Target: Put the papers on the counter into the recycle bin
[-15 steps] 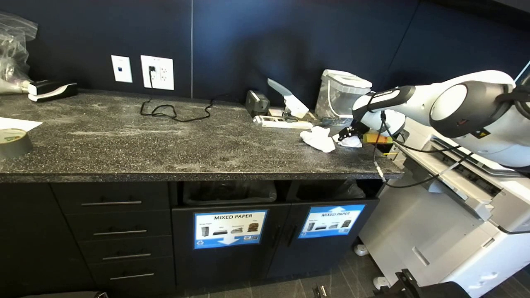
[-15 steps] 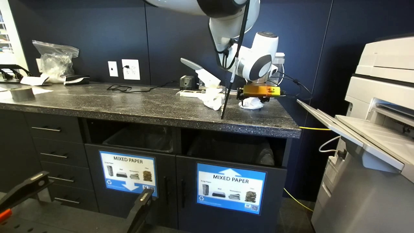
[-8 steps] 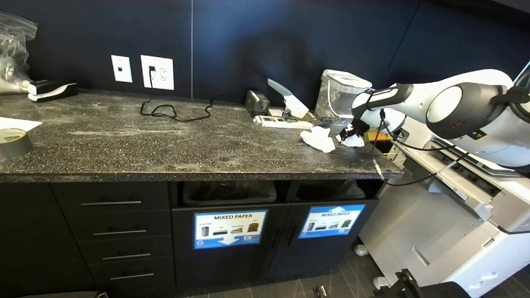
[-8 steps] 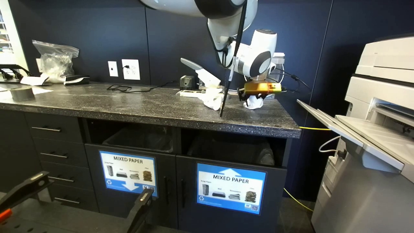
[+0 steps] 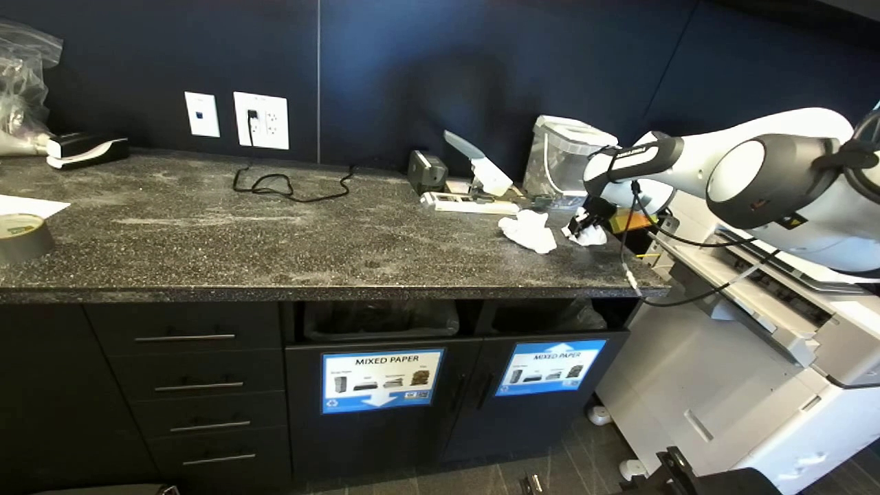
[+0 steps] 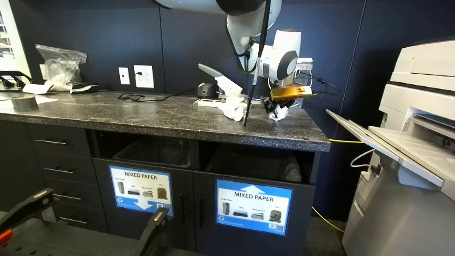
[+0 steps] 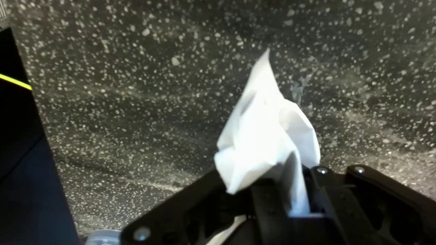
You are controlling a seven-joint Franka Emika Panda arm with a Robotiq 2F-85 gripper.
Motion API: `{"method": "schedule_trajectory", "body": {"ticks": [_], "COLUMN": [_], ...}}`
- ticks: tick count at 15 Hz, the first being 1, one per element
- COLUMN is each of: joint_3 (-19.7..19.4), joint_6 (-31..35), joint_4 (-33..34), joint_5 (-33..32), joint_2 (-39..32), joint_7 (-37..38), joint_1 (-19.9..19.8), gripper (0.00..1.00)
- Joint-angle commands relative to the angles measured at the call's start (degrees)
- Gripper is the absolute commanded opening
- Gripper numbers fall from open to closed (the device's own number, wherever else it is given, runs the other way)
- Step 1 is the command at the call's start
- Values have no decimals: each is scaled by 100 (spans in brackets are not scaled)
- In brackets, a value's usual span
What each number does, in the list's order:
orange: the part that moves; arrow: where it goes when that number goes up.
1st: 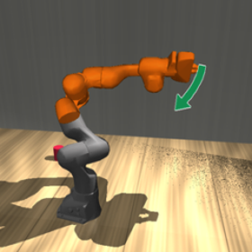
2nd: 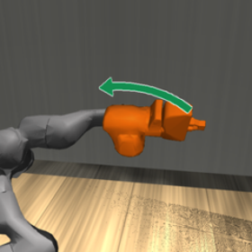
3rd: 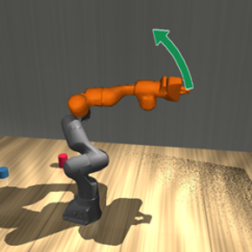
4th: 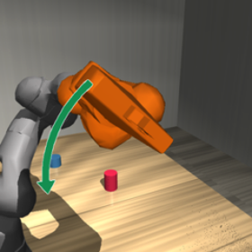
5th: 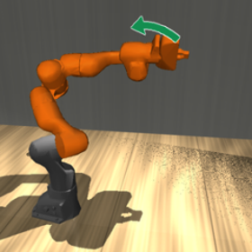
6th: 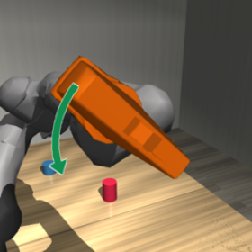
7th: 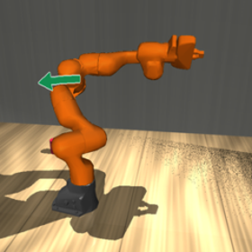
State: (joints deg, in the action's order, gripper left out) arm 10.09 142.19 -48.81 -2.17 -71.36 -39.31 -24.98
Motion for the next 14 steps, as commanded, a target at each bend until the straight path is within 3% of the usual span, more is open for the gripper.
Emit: {"method": "schedule_trajectory", "body": {"ticks": [1, 8, 11, 14], "joint_3": [-250, -225, -151, -302], "joint_6": [-418, -230, -30, 288], "joint_4": [-646, -2351, -3074, -3815], "joint_5": [-340, -756, -739, -334], "joint_2": [402, 1455, 1878, 2278], "joint_7": [-90, -260, -362, -574], "joint_1": [112, 2, -77, 24], "gripper": [8, 8, 8, 8]}}
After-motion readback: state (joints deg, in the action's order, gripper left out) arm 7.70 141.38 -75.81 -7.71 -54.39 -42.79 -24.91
